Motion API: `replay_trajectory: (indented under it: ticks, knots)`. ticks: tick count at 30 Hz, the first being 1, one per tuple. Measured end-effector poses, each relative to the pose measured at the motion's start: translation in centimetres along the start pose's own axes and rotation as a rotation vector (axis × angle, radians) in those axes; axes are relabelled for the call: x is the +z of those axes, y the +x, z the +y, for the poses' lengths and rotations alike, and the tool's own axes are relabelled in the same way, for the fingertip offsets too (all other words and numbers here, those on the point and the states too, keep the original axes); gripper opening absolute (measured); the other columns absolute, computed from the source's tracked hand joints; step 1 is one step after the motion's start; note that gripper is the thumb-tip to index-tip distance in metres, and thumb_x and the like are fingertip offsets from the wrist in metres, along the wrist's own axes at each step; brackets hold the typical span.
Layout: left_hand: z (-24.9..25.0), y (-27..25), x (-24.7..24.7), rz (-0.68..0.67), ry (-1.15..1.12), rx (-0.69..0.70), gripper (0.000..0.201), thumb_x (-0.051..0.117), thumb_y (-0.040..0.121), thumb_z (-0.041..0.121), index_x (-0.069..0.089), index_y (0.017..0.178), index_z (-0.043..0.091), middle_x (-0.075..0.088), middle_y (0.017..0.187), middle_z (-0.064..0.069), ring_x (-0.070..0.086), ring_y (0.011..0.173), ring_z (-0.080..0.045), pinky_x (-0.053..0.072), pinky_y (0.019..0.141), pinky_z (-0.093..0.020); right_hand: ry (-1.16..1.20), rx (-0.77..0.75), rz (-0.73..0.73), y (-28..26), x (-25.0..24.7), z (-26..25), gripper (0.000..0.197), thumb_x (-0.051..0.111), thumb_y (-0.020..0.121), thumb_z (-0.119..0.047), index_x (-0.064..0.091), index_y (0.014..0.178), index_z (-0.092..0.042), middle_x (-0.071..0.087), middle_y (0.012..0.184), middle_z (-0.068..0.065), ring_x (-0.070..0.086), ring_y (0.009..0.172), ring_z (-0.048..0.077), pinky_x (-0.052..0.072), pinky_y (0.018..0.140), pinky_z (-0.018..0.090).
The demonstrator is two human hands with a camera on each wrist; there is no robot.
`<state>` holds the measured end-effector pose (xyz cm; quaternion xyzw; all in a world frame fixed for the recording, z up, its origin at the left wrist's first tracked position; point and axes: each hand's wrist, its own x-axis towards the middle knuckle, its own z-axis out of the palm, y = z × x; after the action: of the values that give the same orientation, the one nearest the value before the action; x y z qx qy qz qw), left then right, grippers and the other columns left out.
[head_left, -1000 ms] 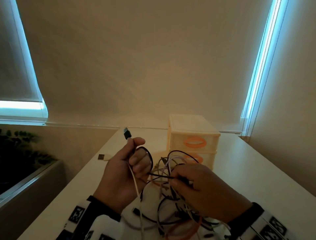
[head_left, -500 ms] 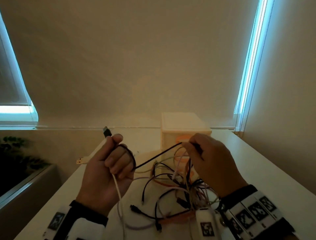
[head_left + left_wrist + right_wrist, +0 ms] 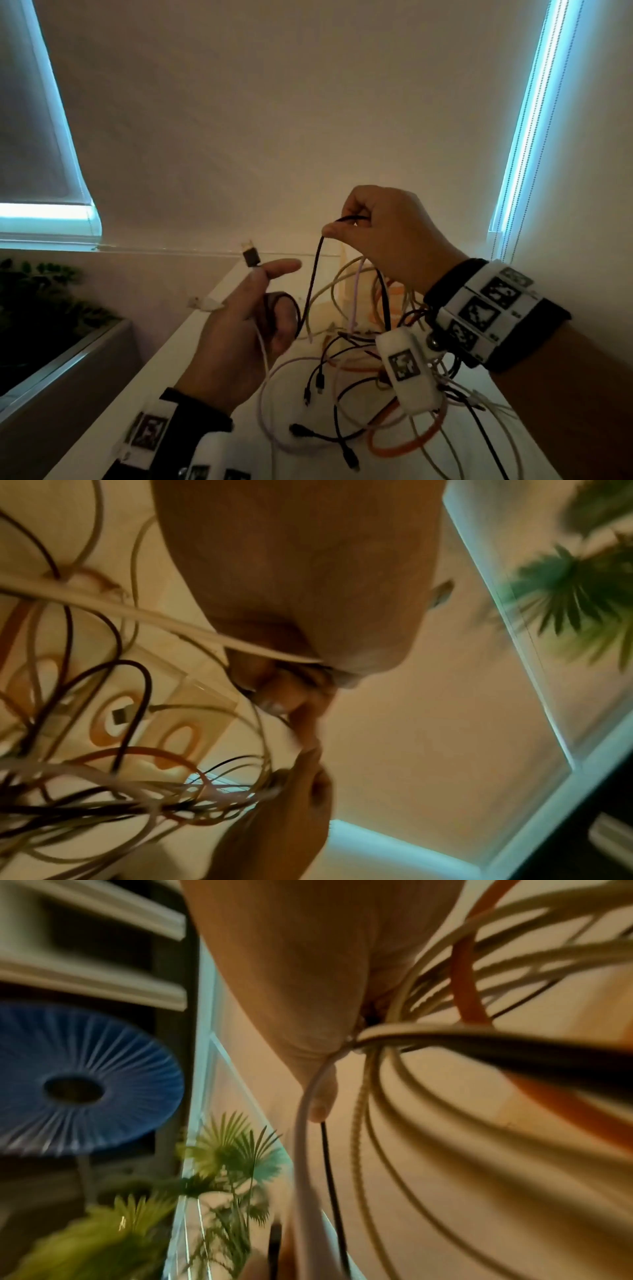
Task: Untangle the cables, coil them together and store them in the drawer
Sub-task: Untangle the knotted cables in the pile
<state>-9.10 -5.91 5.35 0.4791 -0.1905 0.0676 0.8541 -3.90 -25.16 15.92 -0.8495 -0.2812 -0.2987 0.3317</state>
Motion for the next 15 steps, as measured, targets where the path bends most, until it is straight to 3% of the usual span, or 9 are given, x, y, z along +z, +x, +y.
replay_trajectory:
  ticks: [2, 4, 7, 9, 11, 13, 15]
  knots:
    - [-1.0, -0.2, 0.7, -0.077, 0.135, -0.069, 0.040, 0.030, 0.106, 0.041, 0.058, 0.135, 0.032, 0.070, 0.083, -0.024, 0.064, 0.062, -0.029, 0.051, 0.055, -0.033, -0.049, -0.025, -0.041, -0.9, 1.0, -1.0, 0.026, 0.078, 0.083, -0.045, 0.062, 0.077, -0.025, 0.062, 0.069, -0.009, 0.057, 0.064, 0.006, 0.048, 0.059, 0.027]
    - [-1.9, -0.4, 1.1, -0.089, 0.166, -0.109, 0.042, 0.030, 0.105, 0.042, 0.049, 0.142, 0.036, 0.071, 0.100, -0.028, 0.068, 0.079, -0.035, 0.058, 0.071, -0.040, -0.003, -0.057, -0.101, -2.3, 1.8, -1.7, 0.019, 0.075, 0.086, -0.040, 0.066, 0.079, -0.025, 0.063, 0.069, -0.009, 0.057, 0.062, 0.006, 0.050, 0.058, 0.028]
    - [-2.3, -0.2, 0.7, -0.003, 0.229, -0.058, 0.047, 0.032, 0.106, 0.041, 0.055, 0.141, 0.019, 0.067, 0.098, -0.027, 0.064, 0.081, -0.029, 0.053, 0.075, -0.041, 0.093, -0.172, -0.271, -4.8, 2.3, -2.2, 0.008, 0.071, 0.092, -0.030, 0.074, 0.090, -0.023, 0.065, 0.078, -0.014, 0.063, 0.073, 0.003, 0.052, 0.066, 0.018]
    - [-2.2, 0.0, 0.2, 0.080, 0.214, -0.033, 0.046, 0.033, 0.107, 0.041, 0.062, 0.134, 0.018, 0.058, 0.093, -0.031, 0.059, 0.084, -0.030, 0.049, 0.080, -0.043, 0.042, -0.280, -0.378, -6.5, 2.7, -1.8, 0.013, 0.067, 0.094, -0.029, 0.076, 0.102, -0.024, 0.062, 0.082, -0.020, 0.059, 0.077, -0.002, 0.046, 0.067, 0.013]
    - [-2.1, 0.1, 0.3, 0.142, 0.195, -0.006, 0.044, 0.033, 0.107, 0.037, 0.066, 0.126, 0.015, 0.061, 0.083, -0.022, 0.062, 0.081, -0.029, 0.053, 0.078, -0.038, -0.026, -0.329, -0.424, -7.8, 3.1, -0.9, 0.021, 0.066, 0.096, -0.030, 0.074, 0.115, -0.026, 0.063, 0.089, -0.021, 0.053, 0.078, -0.007, 0.038, 0.069, 0.007]
    - [-2.2, 0.1, 0.6, 0.204, 0.255, 0.045, 0.045, 0.033, 0.108, 0.034, 0.068, 0.119, 0.009, 0.069, 0.082, -0.017, 0.068, 0.079, -0.026, 0.056, 0.076, -0.038, -0.088, -0.332, -0.461, -8.6, 3.4, -0.1, 0.029, 0.064, 0.097, -0.031, 0.069, 0.125, -0.028, 0.071, 0.100, -0.014, 0.050, 0.084, -0.006, 0.033, 0.072, 0.007]
    - [-2.5, 0.2, 0.7, 0.276, 0.340, 0.093, 0.046, 0.032, 0.109, 0.031, 0.069, 0.111, 0.004, 0.073, 0.082, -0.014, 0.069, 0.076, -0.024, 0.056, 0.075, -0.039, -0.131, -0.323, -0.500, -9.1, 3.5, 0.2, 0.032, 0.061, 0.099, -0.032, 0.066, 0.131, -0.031, 0.072, 0.104, -0.011, 0.052, 0.086, -0.001, 0.038, 0.074, 0.014]
